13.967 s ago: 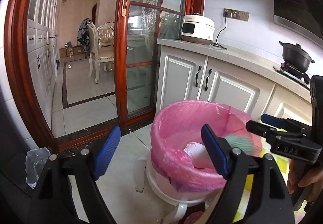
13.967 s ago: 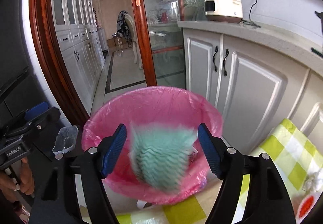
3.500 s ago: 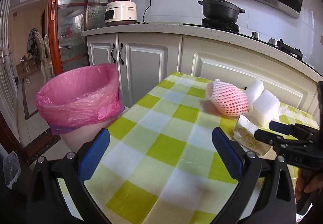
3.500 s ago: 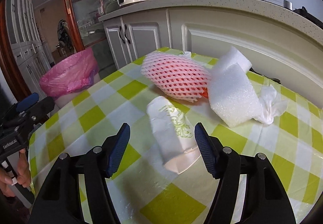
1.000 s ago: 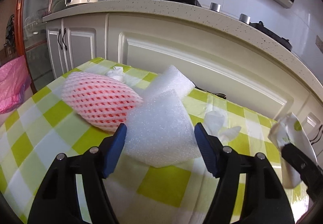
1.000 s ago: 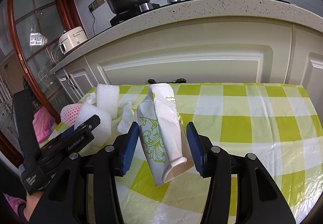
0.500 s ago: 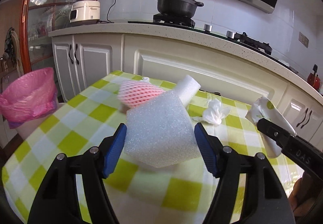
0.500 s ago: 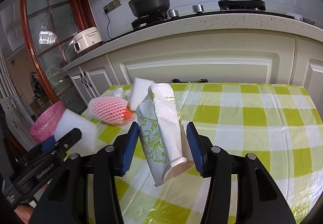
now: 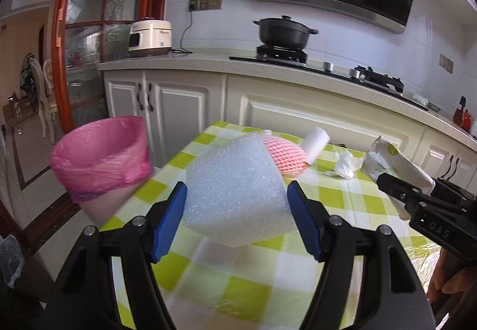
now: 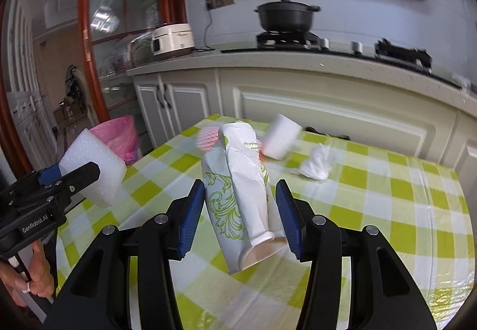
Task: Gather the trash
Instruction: 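Carry the foam sheet and cup to the pink bin and release both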
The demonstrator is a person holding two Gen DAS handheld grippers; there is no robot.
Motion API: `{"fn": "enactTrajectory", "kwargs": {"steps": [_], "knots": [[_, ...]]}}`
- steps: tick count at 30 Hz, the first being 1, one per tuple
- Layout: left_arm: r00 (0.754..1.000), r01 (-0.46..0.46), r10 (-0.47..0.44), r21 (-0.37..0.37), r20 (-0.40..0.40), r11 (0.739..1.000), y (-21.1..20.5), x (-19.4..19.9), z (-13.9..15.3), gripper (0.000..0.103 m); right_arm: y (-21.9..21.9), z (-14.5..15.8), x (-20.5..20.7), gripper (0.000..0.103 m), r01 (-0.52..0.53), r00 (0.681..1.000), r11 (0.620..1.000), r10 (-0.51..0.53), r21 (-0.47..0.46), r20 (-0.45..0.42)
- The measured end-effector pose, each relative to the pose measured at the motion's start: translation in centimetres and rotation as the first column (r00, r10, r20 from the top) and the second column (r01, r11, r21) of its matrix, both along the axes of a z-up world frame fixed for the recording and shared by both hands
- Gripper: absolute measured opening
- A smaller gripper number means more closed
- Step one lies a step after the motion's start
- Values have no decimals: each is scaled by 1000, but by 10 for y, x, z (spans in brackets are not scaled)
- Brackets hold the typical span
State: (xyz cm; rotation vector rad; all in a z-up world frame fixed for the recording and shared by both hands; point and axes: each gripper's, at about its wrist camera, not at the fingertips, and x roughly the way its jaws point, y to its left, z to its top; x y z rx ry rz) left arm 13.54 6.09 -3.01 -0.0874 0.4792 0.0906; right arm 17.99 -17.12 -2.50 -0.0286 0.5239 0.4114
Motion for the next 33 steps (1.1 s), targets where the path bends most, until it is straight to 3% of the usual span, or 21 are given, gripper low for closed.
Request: {"fn": "enactTrajectory", "kwargs": {"steps": [8, 17, 33], "knots": [[999, -52, 52, 41, 17, 998, 47, -27, 11, 67, 61, 17, -14, 48, -121, 992, 992, 122, -42, 27], [989, -149, 149, 50, 1, 988, 97, -29, 12, 67, 123, 18, 4, 48, -251, 967, 965, 253, -74, 22], [957, -285, 288, 81, -22, 955, 192, 24, 27, 67, 237, 34, 75, 49, -453, 891, 889, 454, -58, 8]]}}
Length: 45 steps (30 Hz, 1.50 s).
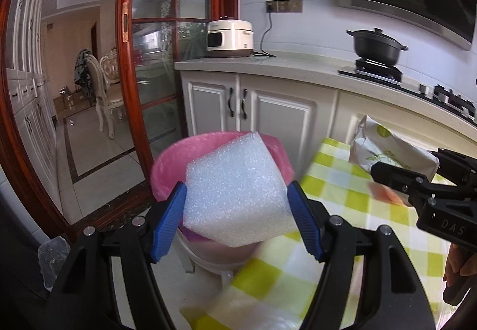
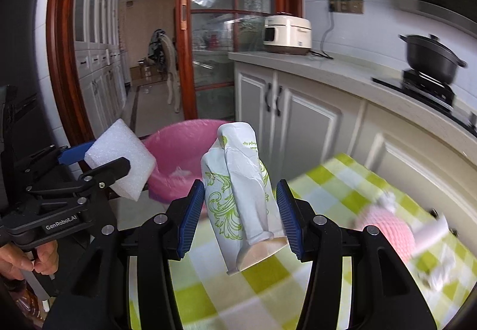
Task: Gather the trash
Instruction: 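Carry the foam sheet and cup to the pink bin and release both, then move both tools back over the table toward the fruit net and tissue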
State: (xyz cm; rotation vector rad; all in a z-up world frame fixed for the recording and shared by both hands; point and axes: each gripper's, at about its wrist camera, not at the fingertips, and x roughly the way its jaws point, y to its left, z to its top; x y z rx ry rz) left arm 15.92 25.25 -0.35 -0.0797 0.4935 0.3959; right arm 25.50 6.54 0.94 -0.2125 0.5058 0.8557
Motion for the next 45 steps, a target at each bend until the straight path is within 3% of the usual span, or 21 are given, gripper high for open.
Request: {"fn": "enactTrajectory", "kwargs": {"steps": [8, 18, 21, 23, 33, 35, 40, 45], "knots": [[1000, -14, 14, -14, -26, 1000, 59, 46, 1, 67, 48, -4, 37, 50, -65, 996, 998, 67, 21, -58], [997, -35, 35, -5, -66, 999, 108, 100, -20, 70, 92, -20, 78, 50, -88, 991, 996, 88, 3, -101], [998, -45, 44, -4, -54, 999, 121, 108, -28, 87, 105, -25, 89, 50, -94, 990, 996, 93, -2, -108], [998, -52, 51, -8, -49, 999, 128, 110, -30, 93, 114, -29, 99, 51, -97, 988, 995, 97, 2, -121], [990, -139, 140, 27, -36, 990, 151, 77, -26, 94, 153, -51, 110, 54, -147, 977, 989, 142, -19, -159], [987, -151, 152, 30, -42, 988, 152, 67, -25, 94, 155, -52, 108, 61, -149, 977, 989, 143, -24, -159], [986, -163, 164, 25, -32, 986, 140, 45, -15, 95, 141, -42, 91, 61, -148, 980, 989, 145, -16, -137], [994, -111, 111, 29, -10, 993, 97, 28, -4, 98, 100, -28, 70, 66, -103, 989, 995, 102, -4, -111]]}}
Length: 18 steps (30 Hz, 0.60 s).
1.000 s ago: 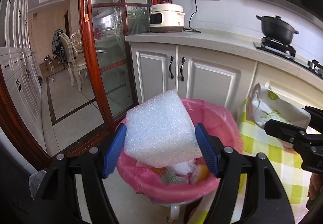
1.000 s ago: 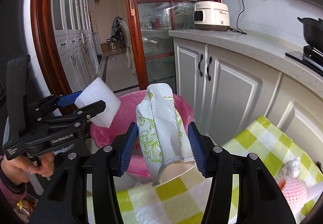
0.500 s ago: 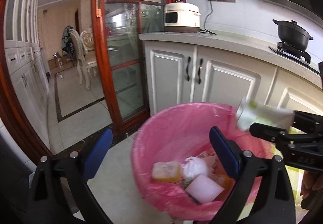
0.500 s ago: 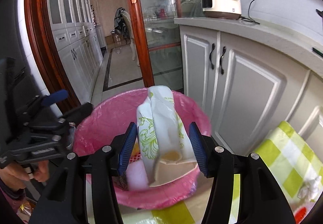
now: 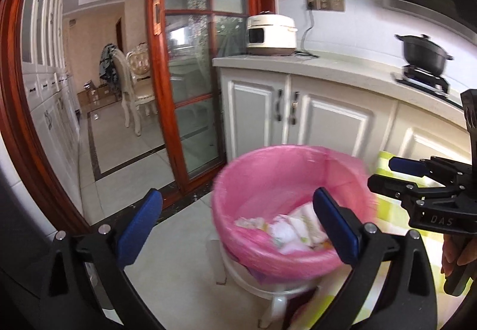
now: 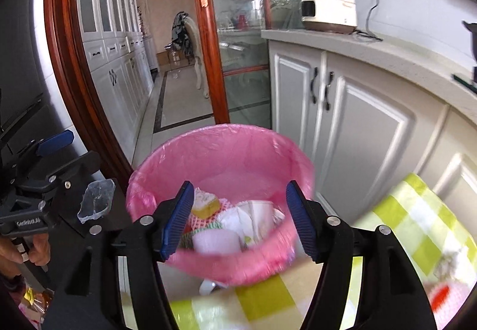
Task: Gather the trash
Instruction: 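Move both tools back over the table toward the fruit net and tissue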
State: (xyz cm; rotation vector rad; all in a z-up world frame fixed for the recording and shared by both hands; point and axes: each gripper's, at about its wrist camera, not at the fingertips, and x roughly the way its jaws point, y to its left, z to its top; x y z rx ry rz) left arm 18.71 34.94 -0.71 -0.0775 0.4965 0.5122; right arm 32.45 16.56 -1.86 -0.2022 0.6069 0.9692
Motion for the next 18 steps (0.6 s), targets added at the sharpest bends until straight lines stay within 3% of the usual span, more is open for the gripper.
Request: {"fn": "enactTrajectory", "kwargs": {"steps": [9, 18], "knots": [[990, 142, -142, -50, -3, 989, -106, -6, -12, 98, -120, -5, -41, 72, 169, 985, 986, -169, 3, 27], [951, 305, -307, -48, -39, 951, -212, 18, -40, 98, -260, -35, -58, 72, 399, 917, 917, -399, 4, -16]]}}
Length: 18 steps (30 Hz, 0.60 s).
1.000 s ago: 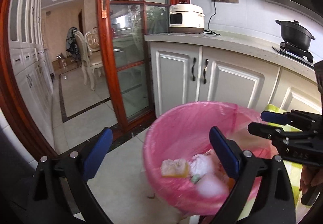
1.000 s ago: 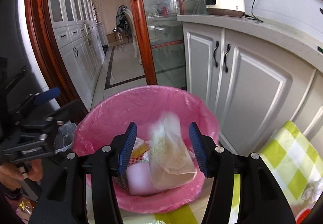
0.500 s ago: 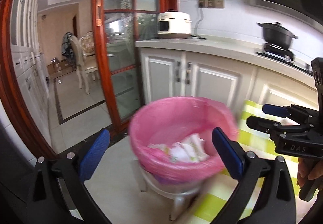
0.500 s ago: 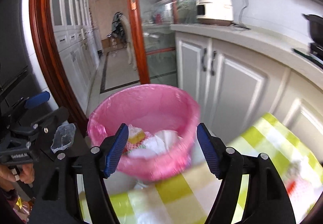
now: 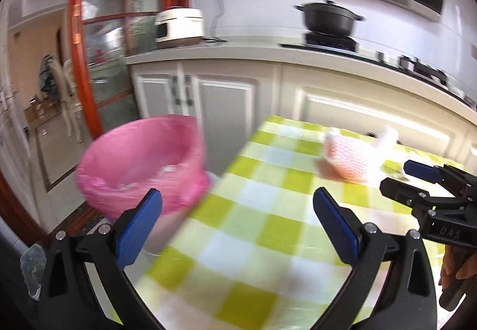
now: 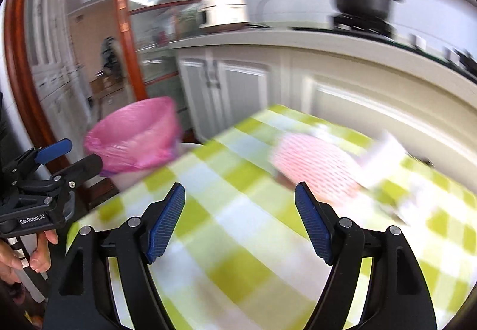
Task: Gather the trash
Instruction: 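Move both tools back over the table toward the fruit net and tissue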
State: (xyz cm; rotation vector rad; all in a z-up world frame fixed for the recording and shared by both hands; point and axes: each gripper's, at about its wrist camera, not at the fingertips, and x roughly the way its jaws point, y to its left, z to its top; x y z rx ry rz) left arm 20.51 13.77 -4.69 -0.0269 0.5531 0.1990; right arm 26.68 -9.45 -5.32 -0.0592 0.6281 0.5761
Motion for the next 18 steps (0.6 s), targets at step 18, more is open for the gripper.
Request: {"fn": "enactTrajectory", "kwargs": {"steps": [18], "knots": [[983, 153, -159, -75, -90, 985, -102, 76, -39, 98, -142, -42, 41, 72, 301, 951, 953, -302, -28, -71]]}}
